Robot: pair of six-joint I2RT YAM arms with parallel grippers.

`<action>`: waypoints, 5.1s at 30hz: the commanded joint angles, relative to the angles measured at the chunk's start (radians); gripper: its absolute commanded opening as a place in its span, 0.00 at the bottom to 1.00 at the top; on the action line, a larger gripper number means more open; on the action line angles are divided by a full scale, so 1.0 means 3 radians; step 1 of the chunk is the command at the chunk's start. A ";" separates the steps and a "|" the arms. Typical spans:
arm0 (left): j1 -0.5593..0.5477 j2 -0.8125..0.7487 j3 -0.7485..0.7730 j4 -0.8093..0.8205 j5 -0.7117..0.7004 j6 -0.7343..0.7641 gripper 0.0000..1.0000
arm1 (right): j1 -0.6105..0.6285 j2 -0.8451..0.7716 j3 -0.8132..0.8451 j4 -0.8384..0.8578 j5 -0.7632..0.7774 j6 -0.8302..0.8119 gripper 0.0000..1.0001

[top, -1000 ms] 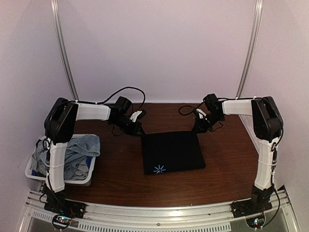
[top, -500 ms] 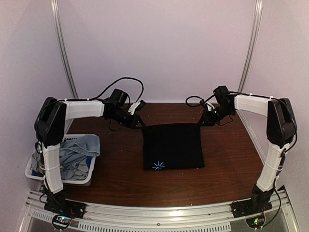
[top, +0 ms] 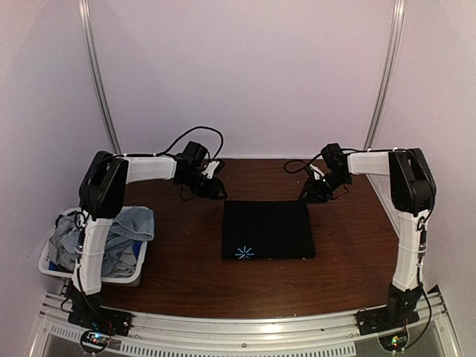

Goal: Fold and stack the mixed laundry pile
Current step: Adjust the square-folded T-shirt at the center of the board, then smooth out the square-folded T-shirt at the center of the board, then move the square folded T-shirt to the center of the board, then pick up the square-folded T-shirt from the center of the board, then pass from the left arm to the right

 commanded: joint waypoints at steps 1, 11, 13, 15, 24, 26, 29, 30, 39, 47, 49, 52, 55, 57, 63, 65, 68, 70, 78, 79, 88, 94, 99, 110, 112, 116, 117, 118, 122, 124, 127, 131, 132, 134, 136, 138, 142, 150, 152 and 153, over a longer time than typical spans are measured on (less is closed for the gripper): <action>0.0076 -0.0264 0.0155 -0.0133 -0.0332 0.0006 0.62 | -0.0062 -0.0310 0.0308 -0.0181 0.0196 0.0071 0.64; -0.0368 -0.0834 -0.0769 0.0799 0.0633 -0.0158 0.85 | 0.0284 -0.0942 -0.0712 0.1234 -0.1140 0.1276 0.76; -0.0424 -0.0713 -0.0817 0.1047 0.0757 -0.0345 0.85 | 0.0366 -0.0824 -0.0852 0.1600 -0.1282 0.1487 0.74; -0.0442 -0.0571 -0.0822 0.1253 0.0837 -0.0537 0.84 | 0.0394 -0.0682 -0.0928 0.1885 -0.1346 0.1583 0.73; -0.0281 0.0035 -0.0635 0.1272 0.0680 -0.0804 0.84 | 0.0068 0.0058 -0.0750 0.1938 -0.1439 0.1445 0.70; -0.0220 0.0003 -0.0697 0.1250 0.0673 -0.0779 0.84 | -0.0010 0.0119 -0.0725 0.1930 -0.1436 0.1458 0.69; -0.0188 -0.0147 -0.0742 0.1017 0.0592 -0.0546 0.84 | -0.0075 0.0042 -0.0655 0.1775 -0.1443 0.1407 0.66; -0.0187 -0.0268 -0.0784 0.0951 0.0536 -0.0430 0.85 | -0.0074 -0.0063 -0.0617 0.1606 -0.1416 0.1318 0.66; -0.0726 -0.1405 -0.1039 0.0451 -0.0650 0.0747 0.98 | -0.0110 -0.1328 -0.1216 0.0812 -0.1095 0.1203 0.66; -0.1512 -0.1096 -0.0731 0.0345 -0.0990 0.1818 0.87 | -0.0109 -0.1870 -0.2049 0.0914 -0.1009 0.1490 0.65; -0.1541 -0.0837 -0.0511 0.0249 -0.0940 0.1737 0.81 | -0.0108 -0.1910 -0.2111 0.0928 -0.1004 0.1505 0.65; -0.1542 -0.0491 -0.0264 0.0148 -0.1136 0.1596 0.76 | -0.0108 -0.1933 -0.2164 0.0937 -0.0972 0.1503 0.65; -0.1538 -0.0274 -0.0175 0.0028 -0.1216 0.1558 0.73 | -0.0109 -0.1923 -0.2207 0.0927 -0.0949 0.1493 0.66; -0.1542 -0.0237 -0.0265 -0.0072 -0.1178 0.1576 0.71 | -0.0108 -0.1924 -0.2231 0.0929 -0.0947 0.1480 0.66; -0.1540 -0.0650 -0.1264 -0.0016 -0.1141 0.1592 0.66 | -0.0108 -0.1930 -0.2264 0.0862 -0.0947 0.1401 0.66; -0.1539 -0.0878 -0.1656 0.0075 -0.1112 0.1586 0.66 | -0.0101 -0.1952 -0.2305 0.0851 -0.0949 0.1397 0.66; -0.1540 -0.1252 -0.2081 0.0172 -0.1158 0.1513 0.66 | -0.0078 -0.2021 -0.2386 0.0845 -0.0941 0.1407 0.66; -0.1567 -0.1508 -0.2172 0.0235 -0.1224 0.1426 0.66 | -0.0068 -0.2079 -0.2455 0.0869 -0.0954 0.1452 0.66; -0.2244 -0.2000 -0.2098 0.0558 -0.1411 0.1580 0.64 | -0.0002 -0.2540 -0.2754 0.0972 -0.0901 0.1876 0.66; -0.2316 -0.1989 -0.2111 0.0604 -0.1362 0.1637 0.63 | 0.0025 -0.2608 -0.2811 0.1022 -0.0894 0.1973 0.66; -0.2516 -0.1511 -0.1914 0.0782 -0.1171 0.1965 0.46 | 0.0421 -0.2867 -0.3246 0.1476 -0.0693 0.2610 0.66; -0.2566 -0.1141 -0.1709 0.0888 -0.1132 0.2082 0.41 | 0.0558 -0.2912 -0.3453 0.1736 -0.0618 0.2854 0.66; -0.2575 -0.0887 -0.1558 0.0895 -0.1224 0.2181 0.41 | 0.0600 -0.2928 -0.3542 0.1793 -0.0587 0.2935 0.66; -0.2580 -0.0843 -0.1329 0.1031 -0.1149 0.1868 0.00 | 0.0801 -0.2826 -0.3619 0.2065 -0.0453 0.3228 0.75; -0.2575 -0.0904 -0.1301 0.1117 -0.1123 0.1712 0.00 | 0.0853 -0.2733 -0.3652 0.2244 -0.0425 0.3356 0.76; -0.2575 -0.0964 -0.1281 0.1208 -0.1055 0.1500 0.00 | 0.0961 -0.2511 -0.3660 0.2590 -0.0334 0.3611 0.79; -0.2575 -0.0978 -0.1291 0.1234 -0.1056 0.1465 0.00 | 0.0986 -0.2451 -0.3641 0.2649 -0.0300 0.3669 0.79; -0.2575 -0.0990 -0.1299 0.1246 -0.1057 0.1441 0.00 | 0.1010 -0.2386 -0.3625 0.2692 -0.0271 0.3695 0.79; -0.2575 -0.1037 -0.1312 0.1283 -0.1052 0.1384 0.00 | 0.1098 -0.2064 -0.3570 0.3065 -0.0206 0.3919 0.79; -0.2573 -0.1064 -0.1321 0.1297 -0.1053 0.1370 0.00 | 0.1146 -0.1952 -0.3539 0.3164 -0.0157 0.4013 0.77; -0.2573 -0.1121 -0.1346 0.1328 -0.1030 0.1349 0.00 | 0.1180 -0.1871 -0.3504 0.3270 -0.0059 0.4100 0.74; -0.2576 -0.1199 -0.1378 0.1327 -0.0970 0.1305 0.00 | 0.1166 -0.1728 -0.3433 0.3334 0.0032 0.4141 0.65; -0.2575 -0.1211 -0.1383 0.1329 -0.0958 0.1304 0.00 | 0.1155 -0.1700 -0.3442 0.3373 0.0055 0.4167 0.62; -0.2575 -0.1224 -0.1397 0.1327 -0.0952 0.1301 0.00 | 0.1115 -0.1667 -0.3477 0.3447 0.0088 0.4210 0.56; -0.2575 -0.1236 -0.1418 0.1328 -0.0954 0.1303 0.00 | 0.1058 -0.1657 -0.3486 0.3451 0.0129 0.4211 0.54; -0.2575 -0.1243 -0.1432 0.1327 -0.0954 0.1312 0.00 | 0.0997 -0.1639 -0.3469 0.3411 0.0150 0.4181 0.54; -0.2575 -0.1268 -0.1472 0.1329 -0.0942 0.1325 0.00 | 0.0873 -0.1530 -0.3396 0.3378 0.0106 0.4031 0.50; -0.2578 -0.1296 -0.1507 0.1316 -0.0979 0.1332 0.00 | 0.0794 -0.1213 -0.3190 0.3478 -0.0040 0.3919 0.34; -0.2580 -0.1318 -0.1525 0.1328 -0.0970 0.1325 0.00 | 0.0781 -0.1217 -0.3163 0.3393 0.0019 0.3872 0.30; -0.2580 -0.1333 -0.1530 0.1328 -0.0964 0.1318 0.00 | 0.0764 -0.1198 -0.3140 0.3369 0.0022 0.3840 0.26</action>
